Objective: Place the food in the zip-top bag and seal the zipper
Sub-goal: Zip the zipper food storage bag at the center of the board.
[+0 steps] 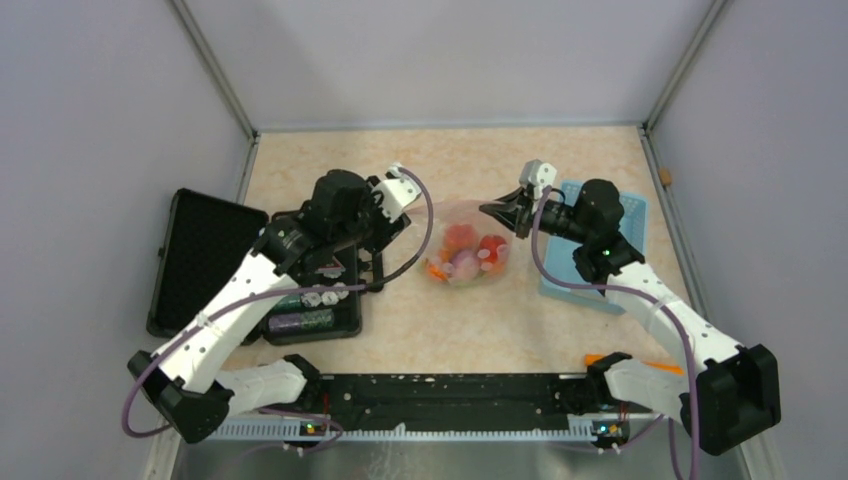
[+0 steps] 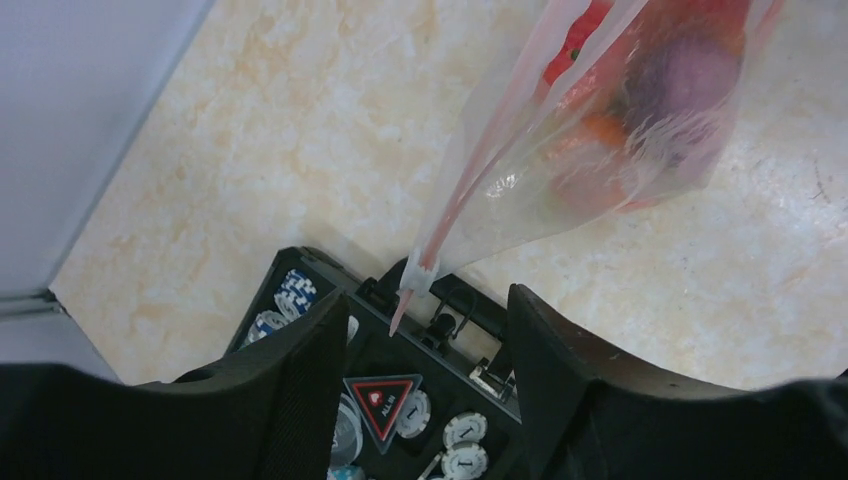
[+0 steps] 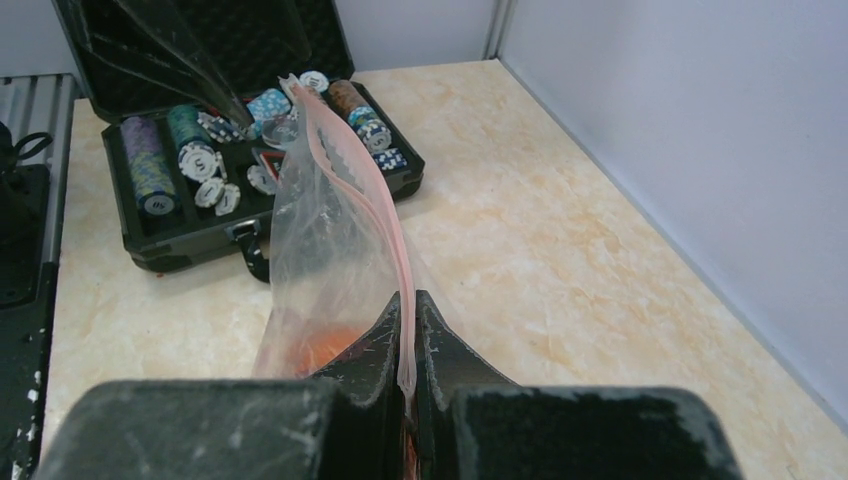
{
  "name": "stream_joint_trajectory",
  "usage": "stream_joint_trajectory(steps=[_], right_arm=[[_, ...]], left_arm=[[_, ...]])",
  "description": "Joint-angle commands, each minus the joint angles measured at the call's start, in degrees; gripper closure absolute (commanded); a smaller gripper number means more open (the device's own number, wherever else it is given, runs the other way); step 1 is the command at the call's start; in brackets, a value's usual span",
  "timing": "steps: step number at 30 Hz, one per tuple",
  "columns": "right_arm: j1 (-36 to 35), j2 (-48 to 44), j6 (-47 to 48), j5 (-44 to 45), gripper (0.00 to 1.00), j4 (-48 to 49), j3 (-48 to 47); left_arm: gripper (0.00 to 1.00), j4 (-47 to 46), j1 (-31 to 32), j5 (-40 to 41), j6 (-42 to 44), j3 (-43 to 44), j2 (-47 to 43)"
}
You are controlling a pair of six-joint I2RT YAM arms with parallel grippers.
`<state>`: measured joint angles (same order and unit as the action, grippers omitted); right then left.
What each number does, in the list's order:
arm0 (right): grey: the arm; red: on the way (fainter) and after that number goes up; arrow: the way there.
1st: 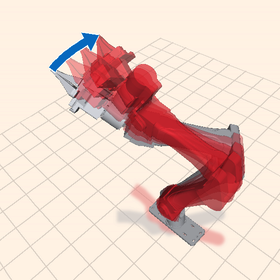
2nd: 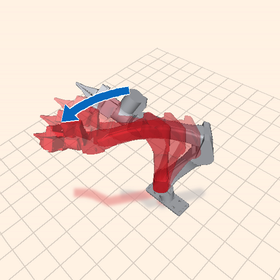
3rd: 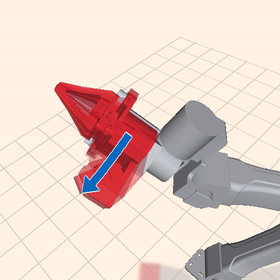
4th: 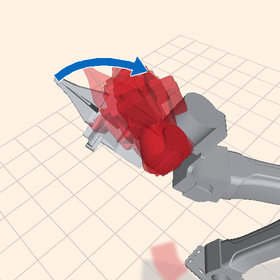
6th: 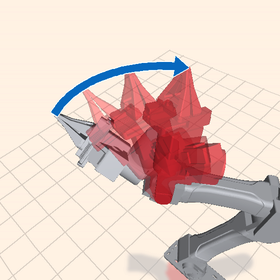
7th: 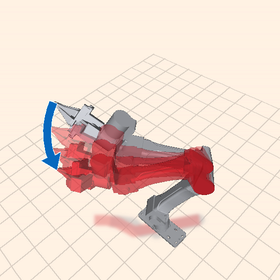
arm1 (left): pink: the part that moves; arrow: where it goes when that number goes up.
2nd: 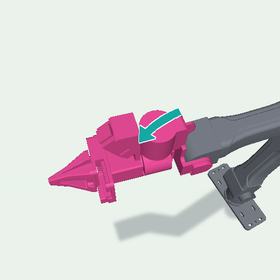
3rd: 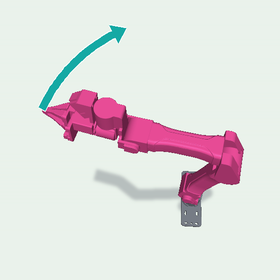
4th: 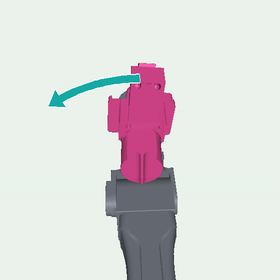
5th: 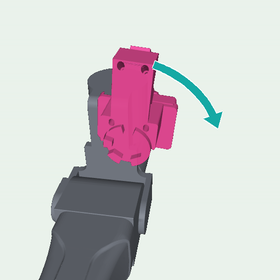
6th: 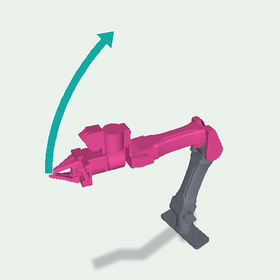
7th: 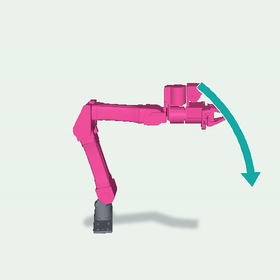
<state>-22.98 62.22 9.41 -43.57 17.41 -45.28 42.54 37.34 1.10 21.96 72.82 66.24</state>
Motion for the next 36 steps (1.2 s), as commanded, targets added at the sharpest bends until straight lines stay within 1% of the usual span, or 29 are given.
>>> stream_joint_trajectory(steps=[1, 2, 3, 7, 9, 11, 13, 15, 16, 19, 21, 22, 24, 25, 27, 28, 29, 30, 31, 33, 35, 36], right_arm=[[0.3, -0.28, 1.23, -2.84, 1.0, 2.47, -1.91], [0.28, -0.18, 1.39, -2.98, 1.0, 2.23, -2.0], [0.29, -0.14, 1.29, -3.01, 1.0, 2.57, -1.8], [0.23, -0.23, 0.7, -2.91, 1.0, 3.82, -1.17], [0.25, -0.24, 0.7, -2.18, 1.0, 3.5, -1.22], [0.3, -0.33, 0.25, -0.38, 1.0, 3.02, -1.37], [0.66, 0.1, -1.09, 0.49, 1.0, 2.78, -1.63], [1.57, 0.69, -3.2, 0.18, 1.0, 3.87, -1.47], [2.2, 0.82, -4.18, -0.82, 1.0, 5.16, -0.99], [4.9, 1.64, -7.11, -6.47, 1.0, 8.54, -0.03], [5.85, 2.0, -6.67, -10.35, 1.0, 8.2, -0.23], [6.09, 1.95, -6.11, -11.72, 1.0, 7.69, -0.31], [6.26, 1.96, -5.67, -13.43, 1.0, 6.93, -0.53], [6.34, 1.96, -5.45, -13.76, 1.0, 6.41, -0.67], [6.54, 1.91, -5.28, -13.65, 1.0, 6.39, -0.63], [6.7, 1.95, -5.64, -13.88, 1.0, 6.77, -0.53], [6.87, 2.01, -5.96, -14.17, 1.0, 7.1, -0.52], [7.04, 2.1, -6.24, -14.44, 1.0, 7.42, -0.59], [7.0, 2.07, -6.39, -14.58, 1.0, 7.56, -0.56], [7.14, 1.89, -6.69, -14.58, 1.0, 8.03, -0.44], [7.15, 1.72, -6.76, -14.77, 1.0, 7.89, -0.59], [7.17, 1.64, -6.77, -14.87, 1.0, 7.78, -0.6]], left_arm=[[0.36, -9.31, -0.15, -4.77, -2.12, -0.6, -4.94], [0.32, -10.22, -0.16, -4.98, -2.28, -0.61, -5.31], [0.3, -10.69, -0.13, -5.15, -2.24, -0.5, -5.63], [0.3, -10.86, -0.25, -3.66, -2.18, -0.64, -6.01], [0.27, -11.09, -0.55, -1.81, -3.11, -1.22, -6.27], [0.24, -12.1, -1.86, -1.64, -4.8, -2.21, -7.09], [0.18, -14.94, -4.79, -2.77, -7.09, -4.33, -8.92], [0.12, -18.81, -8.05, -6.43, -9.16, -7.51, -11.24], [0.1, -20.36, -9.87, -9.35, -10.07, -9.06, -12.04], [0.12, -24.53, -13.57, -18.33, -12.07, -13.6, -14.31], [0.1, -27.56, -16.08, -26.96, -11.43, -17.12, -15.19], [0.11, -28.39, -17.12, -30.46, -9.74, -18.77, -15.15], [0.13, -31.86, -18.86, -31.45, -11.01, -20.2, -14.8], [0.13, -34.11, -19.94, -35.0, -10.86, -21.51, -14.97], [0.12, -42.99, -21.67, -42.34, -10.45, -26.23, -15.56], [0.12, -47.48, -22.24, -44.19, -10.33, -28.6, -15.52], [0.15, -51.4, -22.55, -43.59, -11.74, -30.29, -15.25], [0.19, -54.66, -23.53, -43.41, -13.34, -31.81, -14.67], [0.21, -57.86, -24.27, -44.77, -14.73, -32.94, -13.89], [0.26, -62.19, -25.7, -48.55, -15.61, -34.64, -12.27], [0.29, -64.84, -26.16, -49.67, -15.53, -35.77, -11.87], [0.32, -69.24, -26.18, -49.68, -15.92, -37.32, -12.18]])
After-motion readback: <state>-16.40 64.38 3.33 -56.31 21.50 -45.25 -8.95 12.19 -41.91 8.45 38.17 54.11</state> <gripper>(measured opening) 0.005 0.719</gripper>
